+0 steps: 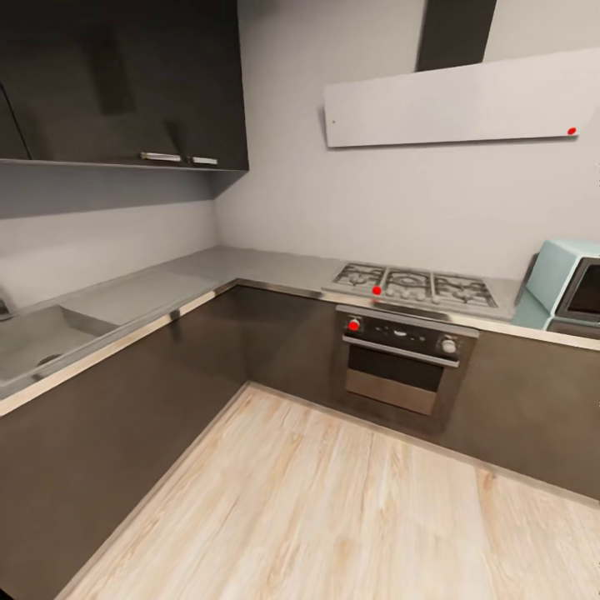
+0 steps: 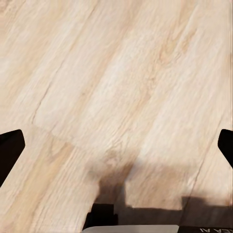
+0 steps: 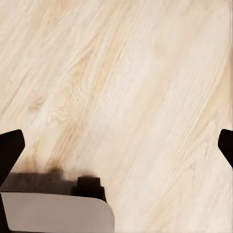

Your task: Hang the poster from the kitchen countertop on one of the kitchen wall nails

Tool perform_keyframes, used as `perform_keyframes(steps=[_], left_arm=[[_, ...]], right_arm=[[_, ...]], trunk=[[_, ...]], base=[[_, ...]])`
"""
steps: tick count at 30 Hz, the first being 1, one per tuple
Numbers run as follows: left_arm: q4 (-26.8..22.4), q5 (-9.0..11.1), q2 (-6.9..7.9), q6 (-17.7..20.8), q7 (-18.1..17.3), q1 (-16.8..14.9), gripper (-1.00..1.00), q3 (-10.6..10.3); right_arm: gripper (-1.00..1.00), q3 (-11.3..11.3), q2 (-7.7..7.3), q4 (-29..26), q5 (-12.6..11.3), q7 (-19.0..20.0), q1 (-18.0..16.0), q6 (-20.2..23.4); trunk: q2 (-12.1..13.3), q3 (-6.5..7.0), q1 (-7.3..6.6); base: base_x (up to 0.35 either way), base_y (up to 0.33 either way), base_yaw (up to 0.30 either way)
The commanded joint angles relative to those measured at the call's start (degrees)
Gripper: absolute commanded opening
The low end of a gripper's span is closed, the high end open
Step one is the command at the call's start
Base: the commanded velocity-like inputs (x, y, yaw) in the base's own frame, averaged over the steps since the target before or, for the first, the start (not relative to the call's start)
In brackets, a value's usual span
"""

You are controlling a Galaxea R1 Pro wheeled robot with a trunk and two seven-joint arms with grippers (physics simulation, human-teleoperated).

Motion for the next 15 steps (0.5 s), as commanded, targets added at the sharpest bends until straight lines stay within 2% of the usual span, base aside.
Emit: perform_keyframes(steps=[1, 6, 15], left_arm=[[-0.09, -0.01, -0.05, -0.07, 0.02, 0.02, 1.0, 0.18], [-0.09, -0.01, -0.05, -0.09, 0.03, 0.02, 1.0, 0.21], [-0.09, 0.01, -0.05, -0.15, 0.03, 0.03, 1.0, 0.22]], right_arm=[[1.0, 0.06, 0.01, 0.06, 0.59, -0.3, -0.04, -0.09], [1.0, 0.09, 0.18, 0.06, 0.63, -0.54, -0.04, -0.22], [1.0, 0.09, 0.27, 0.06, 0.65, -0.78, -0.04, -0.3]], trunk=[[-0.02, -0.04, 0.02], [-0.02, -0.04, 0.02], [-0.02, -0.04, 0.02]], base=[[0.145, -0.304, 0.05], [0.074, -0.196, 0.188], [0.011, -0.033, 0.276]])
